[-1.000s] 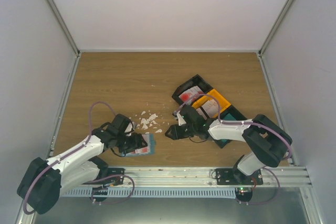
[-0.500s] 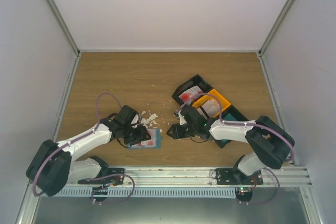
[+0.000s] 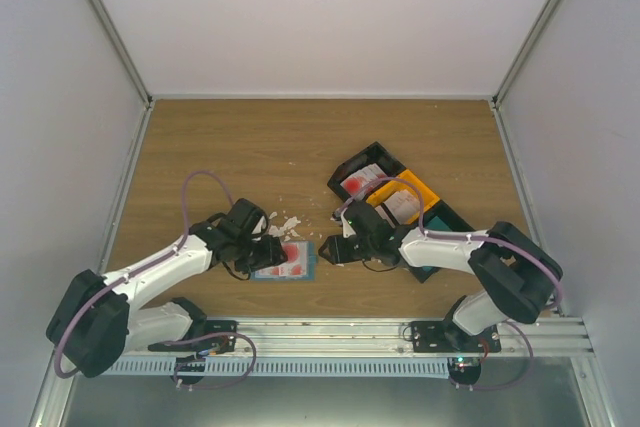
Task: Put the credit cards into the card holder
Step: Insert the credit card into the card holder.
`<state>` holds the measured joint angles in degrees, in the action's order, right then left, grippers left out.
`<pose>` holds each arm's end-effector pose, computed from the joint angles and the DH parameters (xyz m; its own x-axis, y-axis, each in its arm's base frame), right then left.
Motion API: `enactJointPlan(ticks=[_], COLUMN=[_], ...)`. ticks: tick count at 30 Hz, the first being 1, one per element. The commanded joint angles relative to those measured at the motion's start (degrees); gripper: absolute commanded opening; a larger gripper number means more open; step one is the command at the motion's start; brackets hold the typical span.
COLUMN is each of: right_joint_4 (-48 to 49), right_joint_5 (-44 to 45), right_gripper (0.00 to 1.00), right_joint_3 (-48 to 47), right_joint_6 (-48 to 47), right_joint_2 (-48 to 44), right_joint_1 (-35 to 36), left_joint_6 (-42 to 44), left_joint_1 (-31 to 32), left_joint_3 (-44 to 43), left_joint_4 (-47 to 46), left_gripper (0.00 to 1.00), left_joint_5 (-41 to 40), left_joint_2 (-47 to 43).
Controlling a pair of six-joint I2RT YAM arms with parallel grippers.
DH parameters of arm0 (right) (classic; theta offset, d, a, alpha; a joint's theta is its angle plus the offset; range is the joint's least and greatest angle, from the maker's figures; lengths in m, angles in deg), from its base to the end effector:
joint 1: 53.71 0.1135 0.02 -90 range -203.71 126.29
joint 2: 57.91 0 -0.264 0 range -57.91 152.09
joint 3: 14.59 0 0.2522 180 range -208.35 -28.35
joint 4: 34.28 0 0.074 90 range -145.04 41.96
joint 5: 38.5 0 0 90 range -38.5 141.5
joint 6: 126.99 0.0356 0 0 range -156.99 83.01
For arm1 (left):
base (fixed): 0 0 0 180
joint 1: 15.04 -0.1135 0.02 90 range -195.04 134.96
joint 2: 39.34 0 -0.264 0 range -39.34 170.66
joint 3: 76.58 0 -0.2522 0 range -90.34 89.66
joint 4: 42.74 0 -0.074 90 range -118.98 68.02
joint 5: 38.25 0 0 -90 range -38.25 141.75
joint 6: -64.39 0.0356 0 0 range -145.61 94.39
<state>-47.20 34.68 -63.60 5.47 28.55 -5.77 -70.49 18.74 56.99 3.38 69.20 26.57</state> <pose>0.1751 0.2095 0.1404 -0.9439 -0.0815 -0.3201 -0.2672 0.7580 0.5950 0.1558 -0.1171 0.1721 -0.9833 -0.1521 -0.1000 -0.0853 0.8703 -0.4850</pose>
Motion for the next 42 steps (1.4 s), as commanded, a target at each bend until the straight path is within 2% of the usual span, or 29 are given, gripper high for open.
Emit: enactJointPlan(ticks=[1, 4, 13, 19, 21, 30, 42], right_joint_4=[-0.6, -0.4, -2.7, -4.9, -5.1, -5.8, -7.9], right_joint_5=[-0.9, -3.0, -8.7, -9.7, -9.8, -9.7, -5.8], right_gripper=[0.4, 0.4, 0.39, 0.28, 0.25, 0.24, 0.24], right_joint_3=[-0.7, -1.0, -4.3, -6.0, -6.1, -6.9, -8.2], right_joint_6=[-0.5, -1.5, -4.7, -6.2, -6.5, -7.0, -6.4], right_joint_2=[-0.9, -0.1, 5.6, 8.3, 8.9, 10.0, 9.4], right_joint_1=[0.2, 0.3, 0.5, 0.7, 0.8, 0.9, 1.0], left_joint_6=[-0.1, 0.5, 1.1, 1.6, 1.9, 4.1, 6.9], left_joint_1=[-0.4, -0.4, -0.4, -0.4, -0.4, -0.4, -0.4], left_joint_3=[-0.1, -0.2, 1.4, 2.2, 2.2, 2.3, 0.9], left_joint_4=[-2.8, -5.5, -9.1, -12.5, -13.1, -17.3, -18.3], left_gripper=[0.56, 0.44, 0.43, 0.31, 0.3, 0.31, 0.4], left_joint_5=[0.3, 1.6, 2.5, 5.5, 5.8, 9.7, 9.4], left_joint_2=[0.6, 2.8, 8.2, 9.8, 10.4, 11.8, 13.0])
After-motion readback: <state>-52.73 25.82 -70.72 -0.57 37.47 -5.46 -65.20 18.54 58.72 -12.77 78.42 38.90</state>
